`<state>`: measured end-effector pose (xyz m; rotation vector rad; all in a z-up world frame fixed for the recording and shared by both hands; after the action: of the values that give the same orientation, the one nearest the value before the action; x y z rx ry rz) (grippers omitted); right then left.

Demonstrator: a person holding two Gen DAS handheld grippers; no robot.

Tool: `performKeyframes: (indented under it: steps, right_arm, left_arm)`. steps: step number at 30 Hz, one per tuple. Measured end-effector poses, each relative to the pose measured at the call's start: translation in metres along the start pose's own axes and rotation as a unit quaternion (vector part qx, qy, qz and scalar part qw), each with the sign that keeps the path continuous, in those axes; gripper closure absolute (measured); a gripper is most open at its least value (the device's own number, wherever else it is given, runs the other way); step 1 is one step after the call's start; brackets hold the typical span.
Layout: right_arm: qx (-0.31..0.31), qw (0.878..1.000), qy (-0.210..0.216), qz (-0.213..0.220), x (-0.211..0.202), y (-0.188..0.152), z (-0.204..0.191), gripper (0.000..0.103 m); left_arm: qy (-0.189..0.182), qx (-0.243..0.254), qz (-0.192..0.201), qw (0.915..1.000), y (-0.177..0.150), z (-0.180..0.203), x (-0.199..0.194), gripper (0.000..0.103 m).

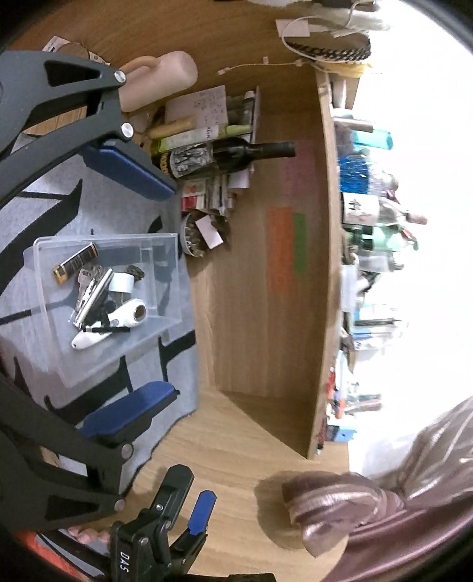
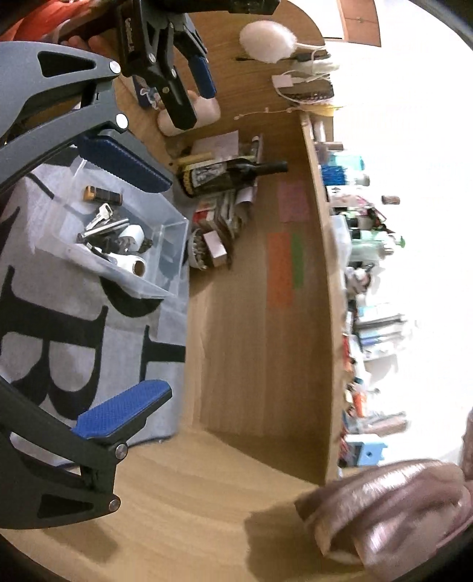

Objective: Organize rigid objects

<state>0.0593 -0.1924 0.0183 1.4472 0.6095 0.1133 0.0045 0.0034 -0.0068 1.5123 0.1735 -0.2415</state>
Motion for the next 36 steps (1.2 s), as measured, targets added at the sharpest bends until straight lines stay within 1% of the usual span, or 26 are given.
performKeyframes:
  steps: [4, 11, 26, 36]
  right_arm:
    - [0.000, 1.000, -0.007, 0.020, -0.015, 0.002, 0.001, 0.000]
    - [0.003, 0.999, -0.010, 0.036, -0.030, 0.003, 0.001, 0.000]
    - [0.001, 0.999, -0.016, 0.041, -0.033, 0.002, 0.000, 0.000]
    - [0.001, 0.999, -0.013, 0.040, -0.031, 0.004, 0.006, 0.000]
  left_arm:
    - [0.001, 0.003, 0.018, 0.9998, 0.002, 0.006, -0.014, 0.001]
    - [0.002, 0.009, 0.033, 0.9994, 0.004, 0.013, -0.024, 0.000]
    - [0.001, 0.011, 0.037, 0.9993, 0.004, 0.015, -0.025, 0.000]
    - [0.001, 0.009, 0.035, 0.9993, 0.005, 0.013, -0.024, 0.000]
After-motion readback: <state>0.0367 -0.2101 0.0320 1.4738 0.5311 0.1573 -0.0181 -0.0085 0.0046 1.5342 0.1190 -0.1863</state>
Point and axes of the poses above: each gripper's, at about its wrist camera, not at the fingertips, and x roughly the way its jaws point, z to its right, y to its top, the point moved 3 cm from there along x, roughly the way its jaws point, and after that the axes turned 4 degrees about -y, right-handed, at the moved point
